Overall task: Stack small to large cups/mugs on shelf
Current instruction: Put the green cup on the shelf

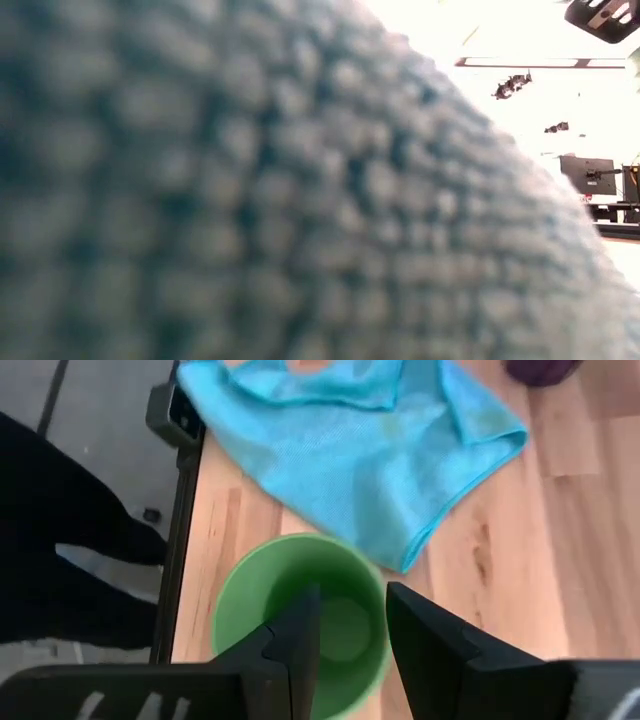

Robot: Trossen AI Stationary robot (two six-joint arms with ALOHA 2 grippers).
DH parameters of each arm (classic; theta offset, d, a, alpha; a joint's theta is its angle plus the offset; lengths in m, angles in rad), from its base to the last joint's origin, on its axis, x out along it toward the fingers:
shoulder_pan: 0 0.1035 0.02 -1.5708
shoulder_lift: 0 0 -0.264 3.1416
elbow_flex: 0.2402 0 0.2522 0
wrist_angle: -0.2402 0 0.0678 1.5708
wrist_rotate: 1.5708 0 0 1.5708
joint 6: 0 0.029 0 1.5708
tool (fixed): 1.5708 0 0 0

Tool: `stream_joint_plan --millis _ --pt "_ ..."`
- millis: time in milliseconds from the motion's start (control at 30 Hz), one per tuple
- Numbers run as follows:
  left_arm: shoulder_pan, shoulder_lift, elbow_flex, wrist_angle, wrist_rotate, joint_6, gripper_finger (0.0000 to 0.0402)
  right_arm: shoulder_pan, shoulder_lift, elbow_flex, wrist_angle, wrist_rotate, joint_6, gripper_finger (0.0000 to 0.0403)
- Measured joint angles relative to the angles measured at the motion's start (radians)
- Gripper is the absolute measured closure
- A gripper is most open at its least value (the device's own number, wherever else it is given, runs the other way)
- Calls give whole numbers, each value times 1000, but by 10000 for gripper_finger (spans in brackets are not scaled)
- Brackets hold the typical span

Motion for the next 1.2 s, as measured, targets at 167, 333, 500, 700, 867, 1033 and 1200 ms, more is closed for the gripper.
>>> stream_joint_plan --millis 167,333,500,700,867,1033,1200 --pt "0 0 0 0 4 4 298 17 79 49 -38 -1 36 293" --pt "0 0 0 0 5 11 298 27 124 82 -76 43 77 293" --pt "0 0 0 0 11 11 298 27 147 103 -116 57 88 293" --pt "0 0 0 0 34 7 298 27 151 107 -145 60 106 293" --pt "0 0 0 0 34 7 298 32 151 107 -151 60 107 293" --pt "0 0 0 0 34 6 298 32 151 107 -178 60 126 293" --pt "0 0 0 0 34 4 298 32 151 107 -179 60 126 293"
